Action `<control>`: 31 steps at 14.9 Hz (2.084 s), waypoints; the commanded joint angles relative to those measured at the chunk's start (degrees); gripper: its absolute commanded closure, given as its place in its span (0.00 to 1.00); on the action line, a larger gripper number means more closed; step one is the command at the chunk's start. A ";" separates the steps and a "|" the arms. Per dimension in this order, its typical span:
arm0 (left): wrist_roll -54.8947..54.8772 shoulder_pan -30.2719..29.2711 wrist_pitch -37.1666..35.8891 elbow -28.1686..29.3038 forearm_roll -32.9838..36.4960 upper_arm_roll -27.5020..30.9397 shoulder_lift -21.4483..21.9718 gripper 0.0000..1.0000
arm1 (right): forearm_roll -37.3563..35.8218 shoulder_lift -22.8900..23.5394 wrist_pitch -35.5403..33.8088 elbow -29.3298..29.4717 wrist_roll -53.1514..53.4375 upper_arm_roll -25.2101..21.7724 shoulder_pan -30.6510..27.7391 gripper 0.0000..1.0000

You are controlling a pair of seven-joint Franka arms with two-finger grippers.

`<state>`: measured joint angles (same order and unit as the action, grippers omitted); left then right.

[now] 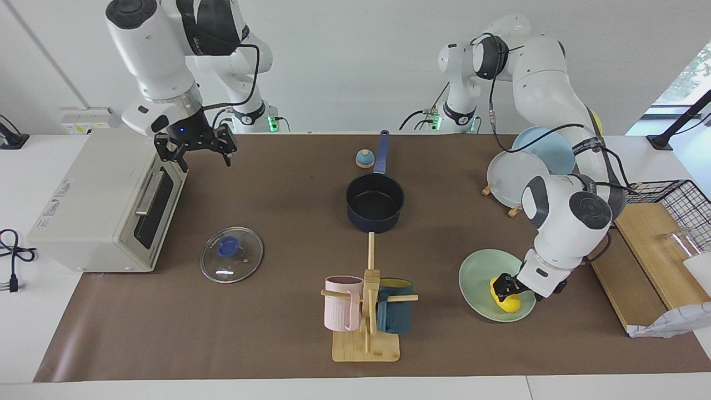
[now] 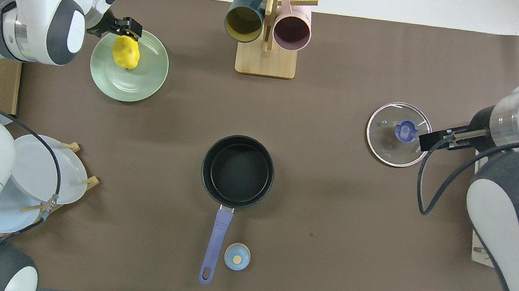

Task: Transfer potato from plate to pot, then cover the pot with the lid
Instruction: 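Grasp the potato with the left gripper while the right gripper grasps the lid, then carry the potato over the saucepan with the left gripper and release it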

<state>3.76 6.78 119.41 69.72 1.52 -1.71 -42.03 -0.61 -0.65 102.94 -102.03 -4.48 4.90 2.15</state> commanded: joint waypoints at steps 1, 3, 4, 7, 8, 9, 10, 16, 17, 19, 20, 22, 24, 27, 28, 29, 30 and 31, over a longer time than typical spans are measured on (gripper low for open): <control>1.25 0.69 3.54 4.80 1.29 0.48 1.33 0.00 | 1.22 4.50 5.32 -0.10 -1.24 0.20 -0.57 0.00; 1.51 0.69 4.08 6.65 1.37 0.48 1.94 0.00 | 1.14 7.23 8.66 -0.36 -3.24 0.20 -0.57 0.00; 1.60 0.69 3.64 6.92 1.38 0.48 2.30 0.00 | 1.14 8.38 11.29 -0.80 -5.78 0.20 -0.65 0.00; 2.04 0.69 2.85 7.10 1.38 0.48 2.47 0.00 | 0.79 9.97 18.41 -5.00 -9.76 0.11 -1.27 0.00; 2.04 0.69 2.76 7.45 1.46 0.48 2.56 0.00 | 0.52 9.62 21.57 -7.46 -10.72 0.11 -1.27 0.00; 2.04 0.69 3.02 8.58 1.46 0.48 3.08 0.00 | 0.43 9.79 23.52 -8.44 -12.21 0.11 -1.18 0.00; 2.13 0.77 2.94 9.37 1.46 0.56 3.44 0.00 | 0.43 10.58 24.67 -8.53 -13.44 0.11 -1.44 0.00; 2.74 0.69 3.37 9.65 1.29 0.48 3.71 0.10 | 0.43 14.18 29.06 -9.32 -16.62 0.11 -1.97 0.00; 2.75 0.69 3.63 9.99 1.29 0.39 3.71 0.18 | 0.52 15.23 29.77 -9.33 -16.36 0.11 -2.23 0.00; 2.75 0.69 4.95 11.40 1.38 0.48 4.06 0.37 | 0.52 16.91 31.62 -9.41 -16.27 0.11 -3.11 0.00; 2.75 0.69 4.96 11.66 1.38 0.48 4.32 0.51 | 0.61 17.61 31.71 -9.41 -15.83 0.11 -3.38 0.00; 2.74 0.69 3.91 11.06 1.29 0.48 4.32 0.95 | 0.70 19.19 33.28 -9.41 -12.33 0.11 -3.12 0.00; 2.48 0.51 1.71 9.48 1.11 0.30 5.02 1.00 | 0.43 19.46 33.29 -9.41 -12.05 0.11 -3.12 0.00; 2.48 0.69 -4.95 9.56 -1.33 0.04 12.11 1.00 | 0.35 19.38 33.64 -10.98 -13.01 0.11 -3.20 0.00; 2.92 0.77 -8.28 9.73 -3.52 0.04 15.19 1.00 | 0.34 19.38 33.56 -11.00 -14.32 0.02 -3.12 0.00; 3.88 1.56 -12.14 10.17 -4.33 0.04 18.44 1.00 | 0.34 19.38 33.29 -11.00 -14.85 0.02 -3.29 0.00; 7.54 3.39 -15.92 10.78 -4.34 -0.05 20.99 1.00 | 0.34 19.29 32.51 -10.91 -14.95 0.02 -3.64 0.00; 11.76 5.33 -18.92 10.96 -4.42 -0.05 23.28 1.00 | 0.34 19.11 31.72 -10.91 -15.21 -0.06 -3.82 0.00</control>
<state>8.99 8.30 105.60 76.95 -2.25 -2.36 -25.36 -0.63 19.21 135.27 -112.01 -17.85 4.46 -0.51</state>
